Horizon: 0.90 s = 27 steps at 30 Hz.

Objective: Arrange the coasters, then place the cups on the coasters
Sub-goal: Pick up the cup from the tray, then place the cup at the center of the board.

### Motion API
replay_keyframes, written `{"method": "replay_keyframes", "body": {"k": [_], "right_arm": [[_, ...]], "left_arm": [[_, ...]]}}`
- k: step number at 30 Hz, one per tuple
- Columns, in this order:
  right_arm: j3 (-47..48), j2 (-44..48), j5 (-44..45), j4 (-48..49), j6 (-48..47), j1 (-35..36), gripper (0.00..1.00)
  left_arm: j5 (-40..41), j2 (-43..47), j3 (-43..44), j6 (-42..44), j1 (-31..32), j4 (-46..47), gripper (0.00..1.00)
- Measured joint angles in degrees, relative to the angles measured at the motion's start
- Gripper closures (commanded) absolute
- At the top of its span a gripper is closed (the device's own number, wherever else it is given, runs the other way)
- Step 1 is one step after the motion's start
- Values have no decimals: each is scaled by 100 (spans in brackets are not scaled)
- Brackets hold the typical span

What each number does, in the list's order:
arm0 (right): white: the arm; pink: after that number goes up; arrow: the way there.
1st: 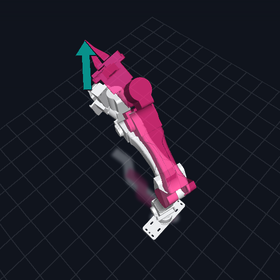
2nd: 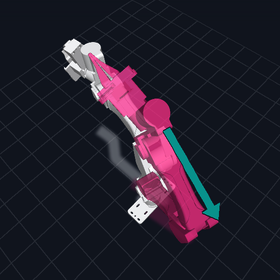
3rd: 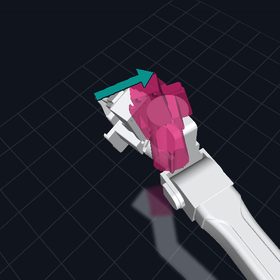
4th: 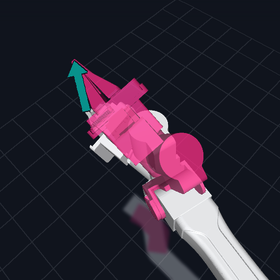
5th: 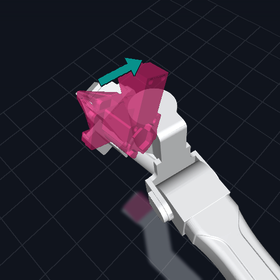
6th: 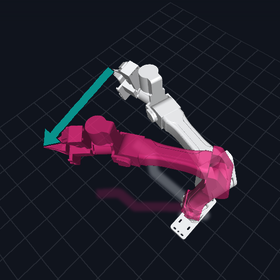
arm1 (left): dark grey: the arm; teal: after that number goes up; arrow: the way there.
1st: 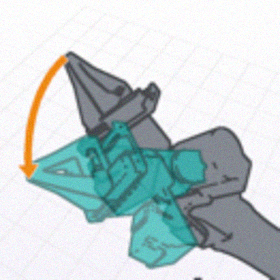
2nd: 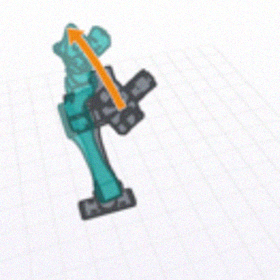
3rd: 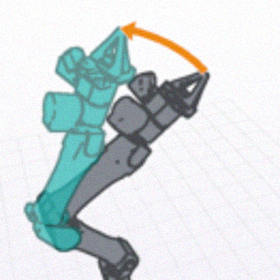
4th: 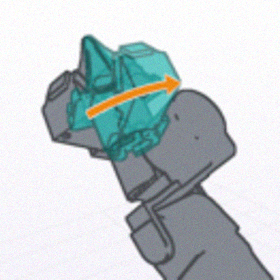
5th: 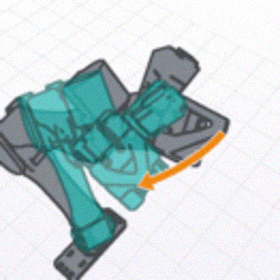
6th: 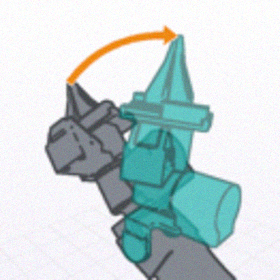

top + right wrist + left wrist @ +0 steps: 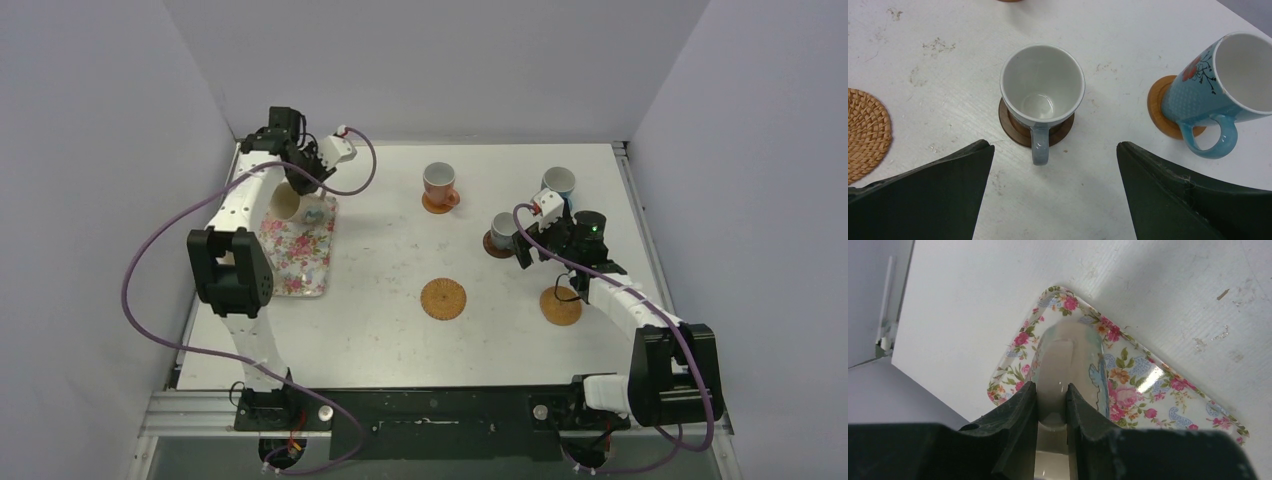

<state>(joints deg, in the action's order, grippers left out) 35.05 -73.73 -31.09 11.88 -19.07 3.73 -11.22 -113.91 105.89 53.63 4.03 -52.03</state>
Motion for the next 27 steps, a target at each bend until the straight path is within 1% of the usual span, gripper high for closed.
{"method": "replay_keyframes", "body": {"k": [8, 16, 19, 27], "right_arm": [[-2, 0, 0, 0, 0, 0, 0], [-2, 0, 0, 0, 0, 0, 0], [0, 0, 0, 0, 2, 0, 0], [-2, 2, 0, 0, 2, 0, 0]], "left_arm": [[-188, 625, -7, -103, 7, 2, 100], [-310, 852, -11, -195, 103, -101, 100], [-229, 852, -11, -190, 361, -238, 100], [-7, 846, -4, -157, 1565, -608, 100]]}}
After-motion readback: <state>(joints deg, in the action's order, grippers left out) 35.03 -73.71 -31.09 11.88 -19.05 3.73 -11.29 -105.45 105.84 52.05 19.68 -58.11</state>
